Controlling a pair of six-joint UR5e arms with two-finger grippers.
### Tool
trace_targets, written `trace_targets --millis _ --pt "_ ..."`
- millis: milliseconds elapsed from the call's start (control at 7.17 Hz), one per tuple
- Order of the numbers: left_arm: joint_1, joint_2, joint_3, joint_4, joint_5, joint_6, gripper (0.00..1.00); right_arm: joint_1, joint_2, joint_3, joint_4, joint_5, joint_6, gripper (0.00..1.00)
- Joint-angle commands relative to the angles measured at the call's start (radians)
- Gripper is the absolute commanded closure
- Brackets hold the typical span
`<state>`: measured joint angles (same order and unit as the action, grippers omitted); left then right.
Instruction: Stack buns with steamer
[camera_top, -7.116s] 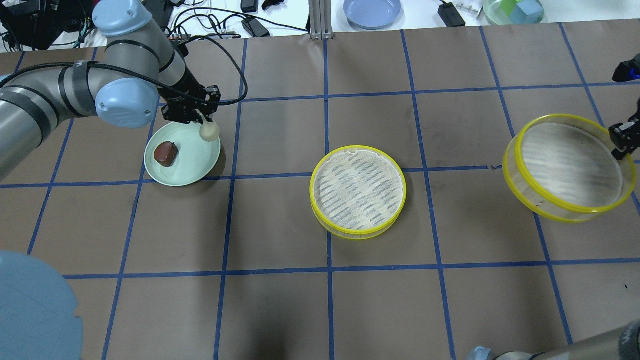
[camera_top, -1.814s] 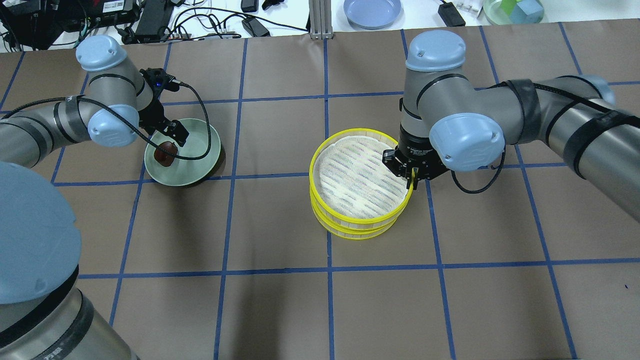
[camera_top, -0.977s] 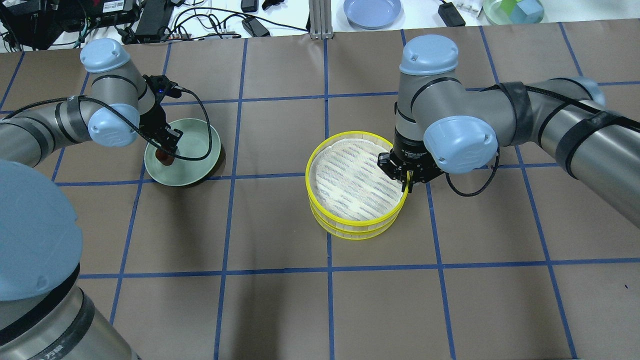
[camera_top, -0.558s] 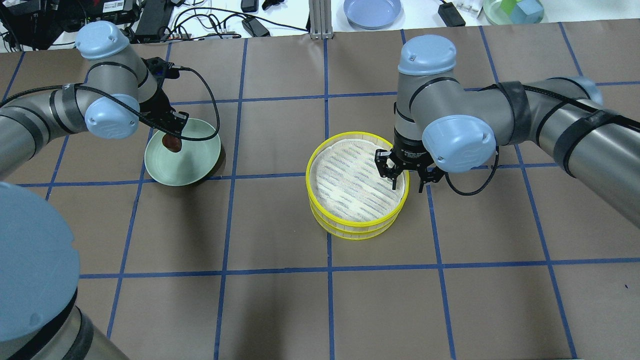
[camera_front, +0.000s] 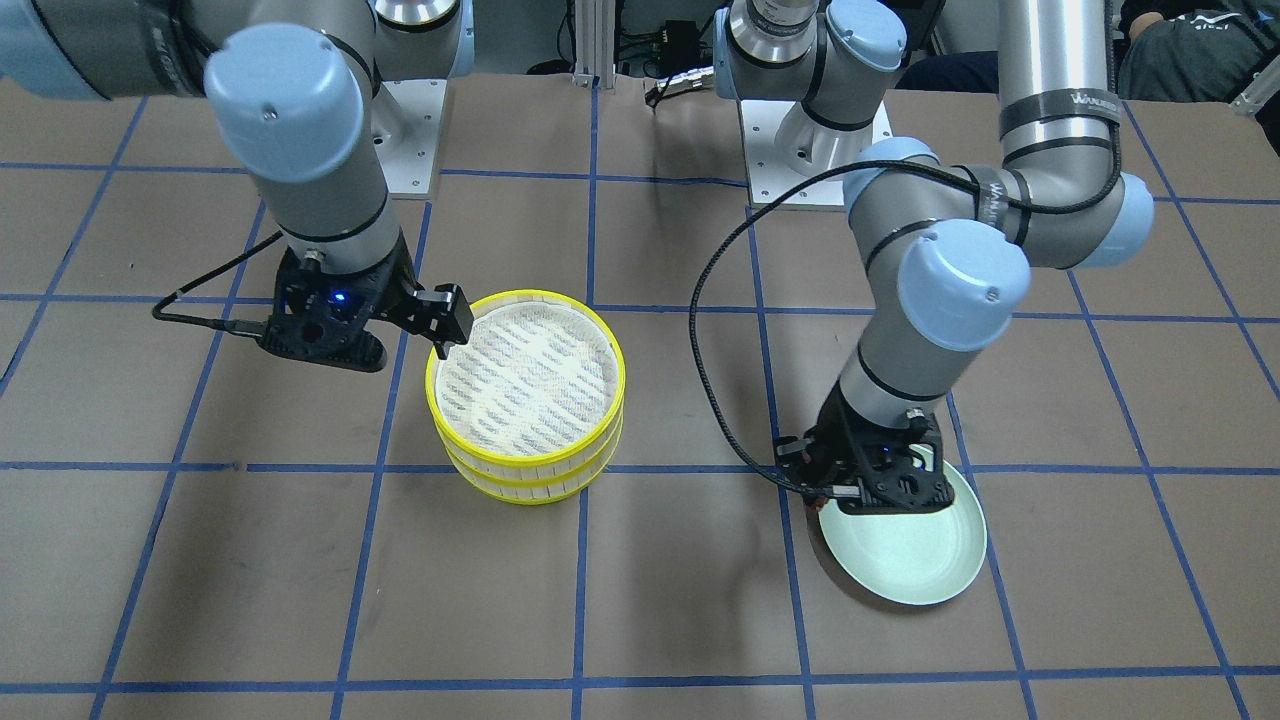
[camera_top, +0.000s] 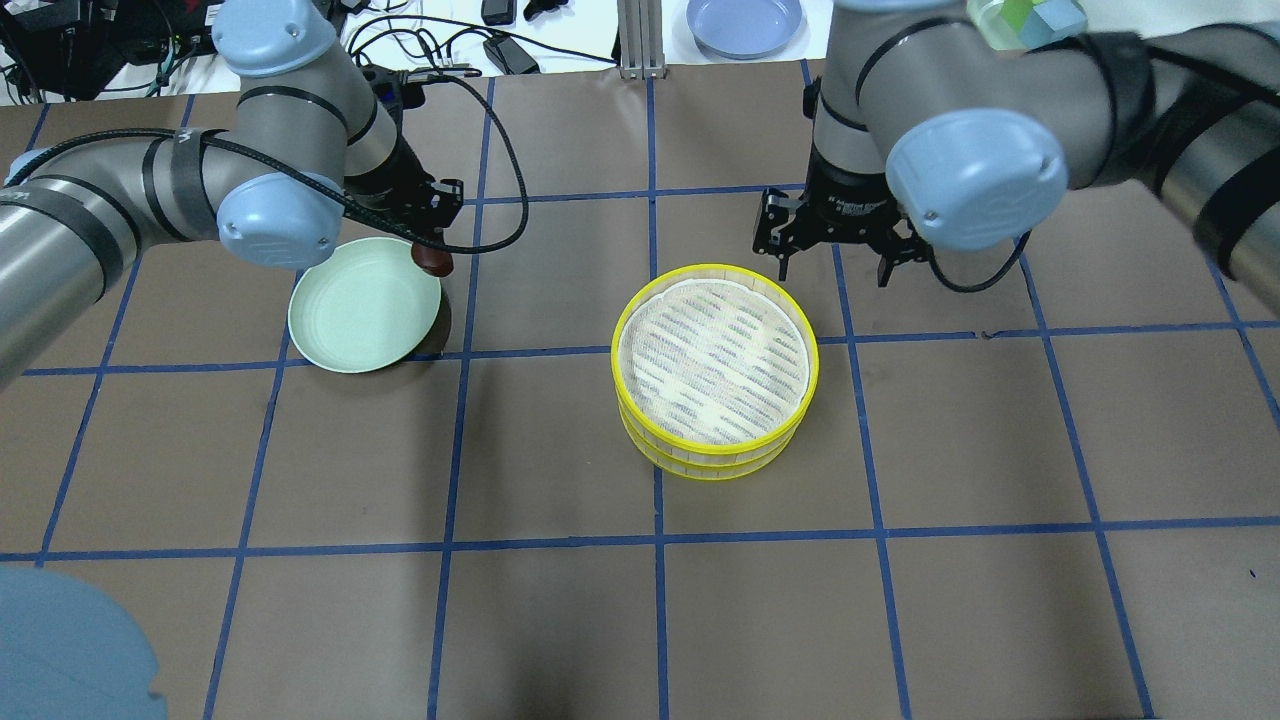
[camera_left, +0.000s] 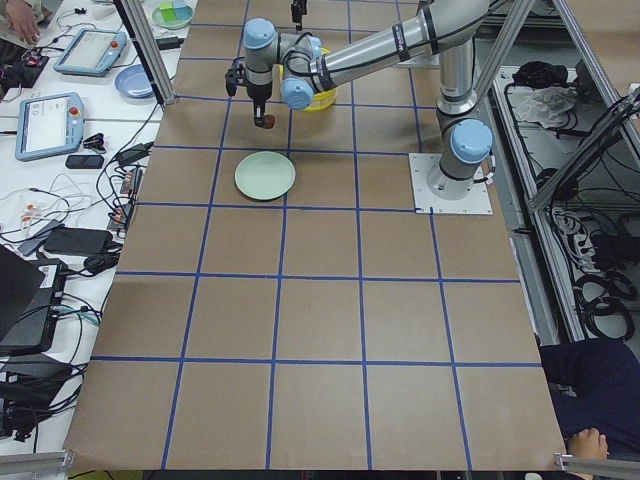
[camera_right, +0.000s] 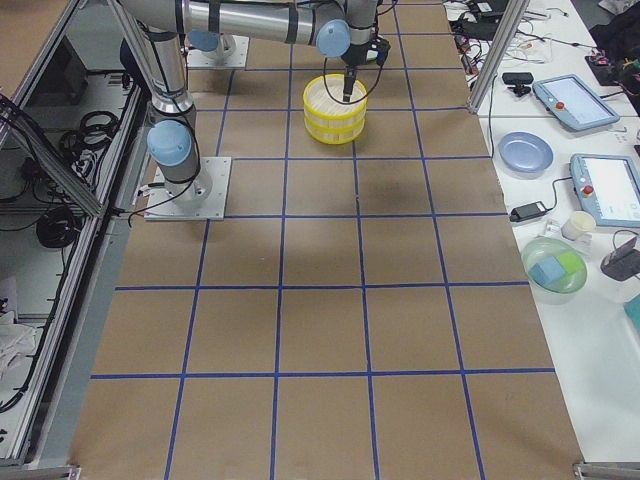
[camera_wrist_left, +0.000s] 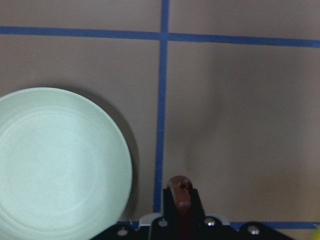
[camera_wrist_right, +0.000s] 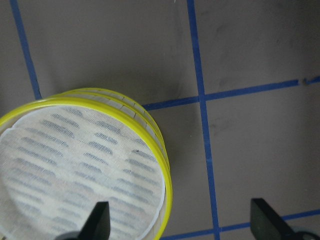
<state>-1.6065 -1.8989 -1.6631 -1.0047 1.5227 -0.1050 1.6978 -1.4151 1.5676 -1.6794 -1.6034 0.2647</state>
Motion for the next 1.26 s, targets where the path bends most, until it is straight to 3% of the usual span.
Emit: trace_targets --millis 0,419,698,837,1116 --pt "-0.172 0.04 -0.001 -0.003 -0.056 -0.277 1.0 -0.05 -0.053 -0.105 0.081 0.017 -0.057 0.0" --pt "-0.277 0.04 -0.017 -0.035 -0.156 -0.415 1.0 -0.092 -0.107 -0.136 0.079 0.005 -0.07 0.0" --pt "-0.282 0.015 -0.017 -0.046 -0.167 -0.421 1.0 -0.151 -0.107 -0.135 0.078 0.017 -0.209 0.0" --pt "-0.285 0.009 -0.017 -0.049 -0.165 -0.423 0.74 -0.155 -0.108 -0.136 0.069 0.017 -0.223 0.0" --pt "-0.306 0.006 -0.018 -0.063 -0.193 -0.496 0.0 -0.155 -0.119 -0.135 0.056 0.016 -0.231 0.0"
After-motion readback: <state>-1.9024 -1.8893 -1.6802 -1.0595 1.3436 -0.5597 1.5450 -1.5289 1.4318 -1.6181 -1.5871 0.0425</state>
